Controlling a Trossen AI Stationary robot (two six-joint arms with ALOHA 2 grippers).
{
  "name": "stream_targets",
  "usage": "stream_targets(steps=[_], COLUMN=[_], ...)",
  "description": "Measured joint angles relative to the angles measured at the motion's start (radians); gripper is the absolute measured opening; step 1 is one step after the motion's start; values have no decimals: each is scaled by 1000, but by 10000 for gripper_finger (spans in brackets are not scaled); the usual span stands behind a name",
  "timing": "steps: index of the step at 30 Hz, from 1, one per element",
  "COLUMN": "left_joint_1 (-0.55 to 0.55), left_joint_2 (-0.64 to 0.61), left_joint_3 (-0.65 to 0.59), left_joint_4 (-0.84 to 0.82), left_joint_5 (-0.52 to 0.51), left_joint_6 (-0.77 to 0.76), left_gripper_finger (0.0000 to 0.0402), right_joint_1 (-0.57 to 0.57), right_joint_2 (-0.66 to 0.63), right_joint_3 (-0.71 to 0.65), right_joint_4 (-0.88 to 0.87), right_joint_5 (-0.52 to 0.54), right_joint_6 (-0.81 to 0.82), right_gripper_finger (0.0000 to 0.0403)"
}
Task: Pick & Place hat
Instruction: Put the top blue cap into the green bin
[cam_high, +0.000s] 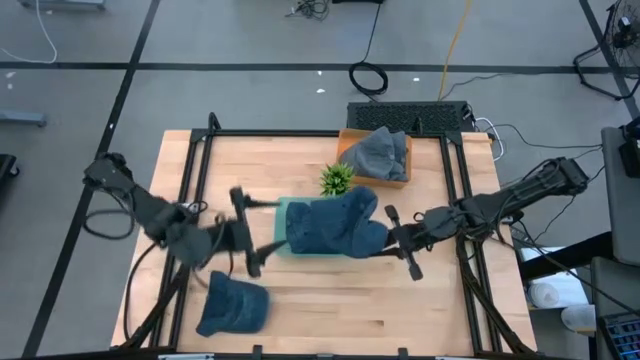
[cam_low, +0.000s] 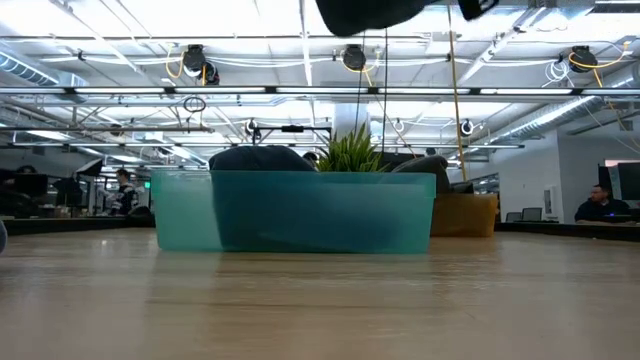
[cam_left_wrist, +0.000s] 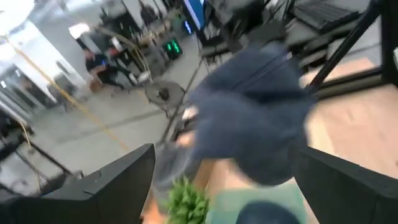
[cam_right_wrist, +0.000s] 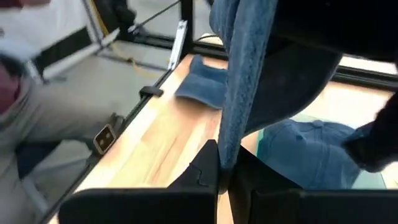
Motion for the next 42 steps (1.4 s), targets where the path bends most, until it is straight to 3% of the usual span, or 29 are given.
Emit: stream_targets(steps=[4, 11, 20, 30, 42], left_joint_1=[89, 249, 401, 433, 443], left_joint_2=[-60, -133, -155, -73, 28], left_joint_3=[0, 0, 0, 0, 0], left_joint_4=[-106, -225, -306, -309, -334], left_joint_5=[85, 429, 727, 733, 763], left_joint_6=[-40, -130, -194, -220, -285], left_gripper_finger=[372, 372, 372, 372, 372], right_joint_1=[4, -36, -82, -108, -104], right_joint_2=[59, 251, 490, 614, 606], right_joint_3=[82, 319, 609, 772, 783], right_joint_4=[-87, -400, -656, -696, -693], right_joint_5=[-1, 3, -4, -57, -55], right_joint_6=[-41, -59, -191, -274, -292], right_gripper_finger=[0, 0, 0, 0, 0])
